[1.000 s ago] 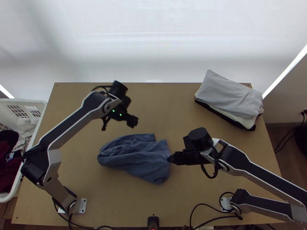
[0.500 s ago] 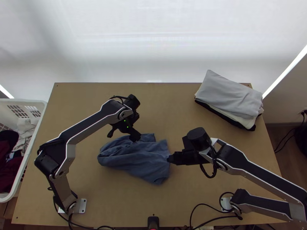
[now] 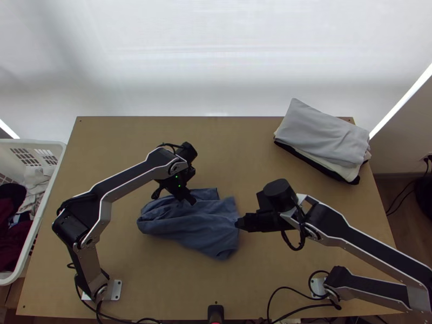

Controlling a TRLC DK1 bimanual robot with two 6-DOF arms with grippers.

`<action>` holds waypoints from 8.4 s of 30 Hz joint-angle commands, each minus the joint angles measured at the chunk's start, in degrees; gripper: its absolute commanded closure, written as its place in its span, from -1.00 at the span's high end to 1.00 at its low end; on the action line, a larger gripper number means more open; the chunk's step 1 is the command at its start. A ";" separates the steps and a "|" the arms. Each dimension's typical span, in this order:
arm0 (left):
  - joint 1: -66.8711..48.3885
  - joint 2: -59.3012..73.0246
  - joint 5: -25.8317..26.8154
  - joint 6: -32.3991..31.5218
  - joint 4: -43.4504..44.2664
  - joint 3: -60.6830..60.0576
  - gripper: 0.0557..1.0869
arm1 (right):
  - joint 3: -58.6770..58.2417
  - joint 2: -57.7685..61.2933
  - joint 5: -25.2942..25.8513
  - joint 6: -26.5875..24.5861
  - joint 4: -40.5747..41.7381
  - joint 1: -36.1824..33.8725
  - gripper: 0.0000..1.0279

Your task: Fold the t-shirt

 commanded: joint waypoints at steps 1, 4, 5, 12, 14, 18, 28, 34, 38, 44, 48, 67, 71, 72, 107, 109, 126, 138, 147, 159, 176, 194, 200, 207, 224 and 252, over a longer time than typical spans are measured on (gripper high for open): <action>1.24 -1.16 -0.42 0.90 1.29 -1.87 -0.92 | 2.35 0.28 -0.50 1.09 -0.26 -1.49 -0.95; 2.91 -2.48 -1.65 -2.17 2.26 1.47 -0.92 | 3.14 0.02 -0.42 0.92 0.01 -2.81 -0.95; 3.70 -2.92 -1.83 -3.84 2.44 3.49 -0.92 | 3.49 -0.07 -0.42 0.74 0.09 -3.16 -0.95; 8.71 -5.12 -5.61 -12.02 -0.11 21.77 -0.92 | 8.06 0.20 -0.33 -1.10 1.15 -8.70 -0.95; 10.20 -4.85 -7.90 -14.13 -1.08 28.54 -0.92 | 9.55 0.63 -0.24 -2.07 1.32 -9.84 -0.95; 14.16 -2.92 -11.06 -18.17 -3.19 42.78 -0.92 | 12.54 0.72 4.77 -4.62 5.01 -11.25 -0.95; 23.21 -6.35 -13.34 -23.71 -0.90 45.59 -0.92 | 18.08 -0.68 15.05 -18.86 11.08 -14.15 -0.95; 25.41 -8.99 -11.85 -23.88 -3.98 38.56 -0.92 | 17.99 -2.00 14.96 -19.21 8.27 -15.47 -0.95; 24.62 -10.83 -8.33 -22.48 -5.82 31.79 -0.92 | 17.64 -2.27 14.79 -18.33 5.81 -15.47 -0.95; 19.96 -14.79 -0.25 -15.09 -11.10 20.19 -0.92 | 16.85 -2.27 14.61 -17.98 4.75 -16.61 -0.95; 15.21 -17.69 2.56 -10.70 -12.33 12.19 -0.92 | 16.41 -1.91 14.53 -17.98 4.14 -17.22 -0.95; 8.53 -25.68 12.06 7.14 -24.90 -7.06 0.09 | 14.39 -0.86 14.09 -17.98 3.96 -19.68 -0.95; 9.15 -26.39 16.10 8.81 -21.12 -8.37 0.85 | 14.56 -0.77 14.09 -17.98 3.87 -19.51 -0.95; 9.24 -26.30 16.10 8.55 -20.33 -8.29 0.88 | 14.56 -0.77 14.09 -17.98 3.87 -19.51 -0.95; 39.91 8.59 11.88 -16.59 -7.32 21.24 0.84 | 12.01 -0.86 14.09 -16.84 8.35 -17.40 -0.95; 39.91 10.35 11.62 -16.33 -7.32 22.47 0.84 | 12.01 -0.86 14.09 -16.84 8.35 -17.40 -0.95; 39.47 13.51 8.72 -14.57 -6.88 23.00 0.72 | 11.14 -1.21 14.09 -16.84 8.35 -17.84 -0.95; 38.86 13.25 7.66 -13.69 -7.85 22.56 0.73 | 11.40 -1.21 14.09 -16.48 8.53 -17.57 -0.95; 37.01 13.60 7.57 -13.78 -8.02 20.19 0.72 | 11.22 -1.56 14.09 -16.57 8.44 -17.75 -0.95; 35.25 6.75 7.40 -13.60 -16.55 18.70 0.72 | 11.14 -1.56 14.09 -16.13 8.44 -17.57 -0.95; 29.19 -7.32 7.93 -13.69 -17.43 1.29 0.72 | 11.22 -1.21 14.09 -16.13 8.35 -17.49 -0.95; 34.55 -11.89 16.45 -10.00 -5.03 -18.57 0.33 | 10.87 -1.21 14.09 -15.96 8.44 -16.96 -0.95; 33.41 -10.65 16.45 -10.26 -3.98 -18.66 0.33 | 10.78 -1.21 14.09 -15.96 8.44 -17.05 -0.95; 30.07 -9.51 15.40 -11.23 -1.52 -20.42 0.14 | 10.87 -1.21 14.09 -15.96 8.44 -16.96 -0.95; 38.07 -16.46 13.37 -14.66 -6.44 1.91 -0.92 | 10.87 -1.91 14.17 -16.57 9.94 -18.45 -0.95; 47.73 -7.67 11.00 -25.55 -12.50 41.46 -0.92 | 22.39 2.74 14.53 -27.91 29.89 -32.96 -0.95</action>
